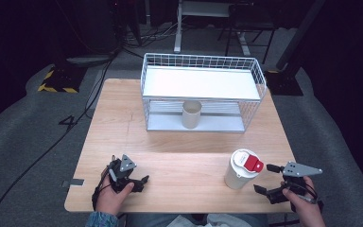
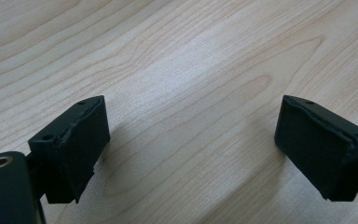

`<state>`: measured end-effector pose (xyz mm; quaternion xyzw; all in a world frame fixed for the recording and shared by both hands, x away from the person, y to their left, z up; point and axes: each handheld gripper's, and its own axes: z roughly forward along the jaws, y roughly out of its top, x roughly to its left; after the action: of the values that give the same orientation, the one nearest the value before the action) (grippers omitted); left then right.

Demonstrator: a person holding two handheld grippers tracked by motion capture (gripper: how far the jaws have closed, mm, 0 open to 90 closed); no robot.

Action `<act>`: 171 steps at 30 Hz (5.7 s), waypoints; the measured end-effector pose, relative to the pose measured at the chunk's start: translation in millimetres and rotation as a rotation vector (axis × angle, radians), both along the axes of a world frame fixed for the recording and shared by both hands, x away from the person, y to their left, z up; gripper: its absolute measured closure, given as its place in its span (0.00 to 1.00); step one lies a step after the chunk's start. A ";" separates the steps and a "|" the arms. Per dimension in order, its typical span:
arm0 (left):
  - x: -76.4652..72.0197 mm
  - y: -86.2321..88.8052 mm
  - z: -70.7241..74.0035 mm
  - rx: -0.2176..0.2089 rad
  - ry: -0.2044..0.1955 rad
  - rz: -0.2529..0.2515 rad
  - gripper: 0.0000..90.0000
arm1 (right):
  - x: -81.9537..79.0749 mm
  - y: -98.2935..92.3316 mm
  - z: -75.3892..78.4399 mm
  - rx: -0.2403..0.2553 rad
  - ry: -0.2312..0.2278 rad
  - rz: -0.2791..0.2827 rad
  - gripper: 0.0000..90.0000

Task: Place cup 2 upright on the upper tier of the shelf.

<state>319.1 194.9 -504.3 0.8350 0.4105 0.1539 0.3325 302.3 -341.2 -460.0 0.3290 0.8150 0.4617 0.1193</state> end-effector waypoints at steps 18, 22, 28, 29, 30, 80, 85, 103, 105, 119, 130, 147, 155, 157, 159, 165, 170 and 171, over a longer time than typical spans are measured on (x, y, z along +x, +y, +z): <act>0.0 -0.3 -0.2 -0.001 -0.002 0.003 0.12 | 5.4 29.5 -7.2 0.128 -0.064 0.083 0.00; 0.0 -0.3 -0.2 -0.001 -0.002 0.002 0.12 | 9.8 33.2 -9.2 0.161 -0.075 0.105 0.00; -1.0 -1.8 -0.3 0.000 -0.001 0.018 0.11 | 18.3 38.7 -14.8 0.218 -0.086 0.131 0.04; -1.4 -2.5 -0.5 -0.006 0.001 0.026 0.11 | 19.7 39.7 -15.6 0.219 -0.093 0.125 0.05; -1.4 -2.5 -0.5 -0.006 0.001 0.026 0.11 | 20.4 40.7 -15.9 0.221 -0.091 0.130 0.05; -1.6 -2.4 0.0 0.004 -0.003 0.027 0.11 | 21.0 44.8 -0.5 0.187 -0.188 0.137 0.10; -1.7 -2.4 -0.1 0.002 -0.002 0.027 0.11 | 22.5 43.4 14.8 0.178 -0.185 0.140 0.11; -1.6 -2.3 0.0 0.004 -0.003 0.026 0.11 | 39.6 40.2 65.9 0.126 -0.212 0.113 0.11; -1.7 -2.4 -0.1 0.002 -0.002 0.027 0.11 | 42.7 40.3 71.8 0.124 -0.217 0.109 0.11; -1.6 -2.3 0.0 0.004 -0.002 0.026 0.11 | 59.9 38.3 105.8 0.123 -0.231 0.086 0.11; -1.6 -2.4 -0.4 -0.001 -0.004 0.029 0.11 | 74.7 38.9 129.6 0.135 -0.243 0.071 0.11; -1.5 -2.9 -0.5 -0.005 0.004 0.033 0.10 | 100.1 49.7 170.2 0.118 -0.281 0.046 0.11; -1.5 -2.8 -0.4 -0.004 0.004 0.032 0.10 | 116.9 63.5 189.5 0.102 -0.303 0.043 0.11; -1.4 -2.8 -0.4 -0.003 0.003 0.032 0.10 | 121.8 66.4 193.1 0.108 -0.303 0.042 0.11; -1.5 -2.9 -0.4 -0.005 0.004 0.033 0.10 | 126.9 69.6 196.9 0.111 -0.305 0.037 0.11; -1.8 -3.5 -0.7 -0.012 0.007 0.039 0.10 | 142.3 79.7 207.5 0.122 -0.316 0.032 0.11; -1.8 -3.4 -0.6 -0.009 0.007 0.039 0.10 | 154.6 89.5 212.4 0.108 -0.320 0.027 0.11; -1.8 -3.4 -0.6 -0.010 0.007 0.039 0.10 | 157.0 91.4 213.3 0.105 -0.319 0.026 0.11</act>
<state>317.3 191.5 -504.9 0.8257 0.4286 0.1555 0.3321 459.4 -249.9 -246.8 0.2469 0.7646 0.5516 0.2240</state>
